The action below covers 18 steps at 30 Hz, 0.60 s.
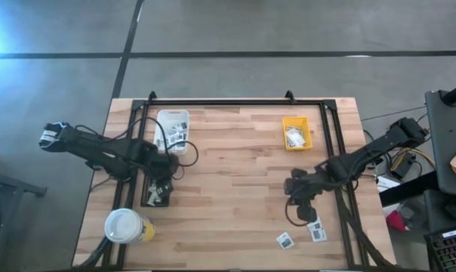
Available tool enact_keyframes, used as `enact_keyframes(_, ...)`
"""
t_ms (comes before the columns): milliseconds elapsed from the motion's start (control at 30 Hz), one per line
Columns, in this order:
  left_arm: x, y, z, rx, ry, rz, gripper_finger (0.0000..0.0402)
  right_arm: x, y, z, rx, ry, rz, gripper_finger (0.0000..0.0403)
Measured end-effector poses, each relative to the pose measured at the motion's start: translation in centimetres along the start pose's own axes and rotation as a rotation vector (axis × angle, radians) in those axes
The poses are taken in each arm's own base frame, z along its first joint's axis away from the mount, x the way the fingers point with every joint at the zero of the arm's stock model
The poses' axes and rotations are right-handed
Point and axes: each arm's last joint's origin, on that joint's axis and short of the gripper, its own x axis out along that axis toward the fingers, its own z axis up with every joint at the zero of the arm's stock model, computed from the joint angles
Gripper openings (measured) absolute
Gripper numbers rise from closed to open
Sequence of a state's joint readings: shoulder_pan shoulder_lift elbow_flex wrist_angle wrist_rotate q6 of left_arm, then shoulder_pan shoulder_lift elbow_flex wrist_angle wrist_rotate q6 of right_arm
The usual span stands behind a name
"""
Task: Pick & Place First Aid Supplies
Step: Put the gray towelette pack into the white bin
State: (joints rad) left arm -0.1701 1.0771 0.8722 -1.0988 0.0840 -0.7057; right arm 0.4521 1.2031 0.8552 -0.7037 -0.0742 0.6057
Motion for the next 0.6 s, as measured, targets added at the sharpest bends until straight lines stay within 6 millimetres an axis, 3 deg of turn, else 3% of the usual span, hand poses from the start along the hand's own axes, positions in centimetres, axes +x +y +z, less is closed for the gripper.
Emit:
enact_keyframes(367,-0.4,-3.8,4.6,0.365,-0.537,-0.184,0.0094,1.8,-0.3,-2.3,0.151,0.097,-0.038,0.0034)
enact_keyframes(600,1.8,-6.0,7.4,0.552,-0.691,-0.188,0.0094,3.3,-1.0,-4.6,0.285,0.203,-0.057,0.0034)
